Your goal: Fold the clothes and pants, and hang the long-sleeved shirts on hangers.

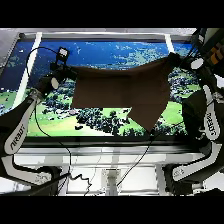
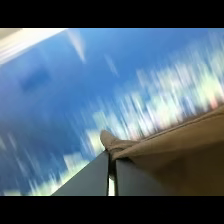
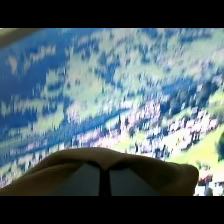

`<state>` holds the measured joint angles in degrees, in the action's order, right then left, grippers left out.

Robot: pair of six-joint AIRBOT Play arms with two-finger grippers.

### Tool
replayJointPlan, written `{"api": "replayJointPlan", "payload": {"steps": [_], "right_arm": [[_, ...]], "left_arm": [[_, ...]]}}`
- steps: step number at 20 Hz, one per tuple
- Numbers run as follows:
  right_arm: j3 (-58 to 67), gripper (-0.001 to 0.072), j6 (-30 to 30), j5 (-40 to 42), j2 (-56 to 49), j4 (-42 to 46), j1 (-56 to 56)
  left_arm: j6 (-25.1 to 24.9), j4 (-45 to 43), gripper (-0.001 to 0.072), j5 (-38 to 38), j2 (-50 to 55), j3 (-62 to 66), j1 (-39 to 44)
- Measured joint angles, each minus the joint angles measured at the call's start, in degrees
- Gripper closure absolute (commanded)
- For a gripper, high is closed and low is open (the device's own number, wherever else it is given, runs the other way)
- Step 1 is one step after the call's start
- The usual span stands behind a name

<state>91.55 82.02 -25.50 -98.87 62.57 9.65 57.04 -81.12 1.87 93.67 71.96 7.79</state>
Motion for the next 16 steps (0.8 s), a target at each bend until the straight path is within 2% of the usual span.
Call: {"api": "replayJointPlan", "payload": {"steps": [3,7,8,9,10,11,16], "right_arm": [[0.0,0.0697,0.0,5.4,-1.5,0.1,0.0],[0.0,0.0695,0.0,7.6,-5.2,0.2,0.0],[0.0,0.0593,0.0,7.5,-6.1,0.2,0.0],[0.0,0.0308,0.0,6.8,-6.7,0.3,0.0],[0.0,0.0073,0.0,6.1,-7.1,0.3,0.0],[0.0,0.002,0.0,5.2,-7.4,0.4,0.0],[0.0,0.002,0.0,1.1,-6.9,0.3,0.0]], "left_arm": [[0.0,0.5,0.0694,9.1,3.5,0.0,1.4],[0.0,0.6,0.0687,13.7,8.0,0.0,3.8],[0.0,0.6,0.0647,14.5,8.8,0.0,4.3],[0.0,0.6,0.0459,14.9,9.3,0.0,4.7],[0.0,0.6,0.0178,15.2,9.6,0.0,5.0],[0.0,0.7,0.005,15.3,9.6,0.0,5.2],[0.0,0.7,0.0042,12.5,6.3,0.0,5.6]]}}
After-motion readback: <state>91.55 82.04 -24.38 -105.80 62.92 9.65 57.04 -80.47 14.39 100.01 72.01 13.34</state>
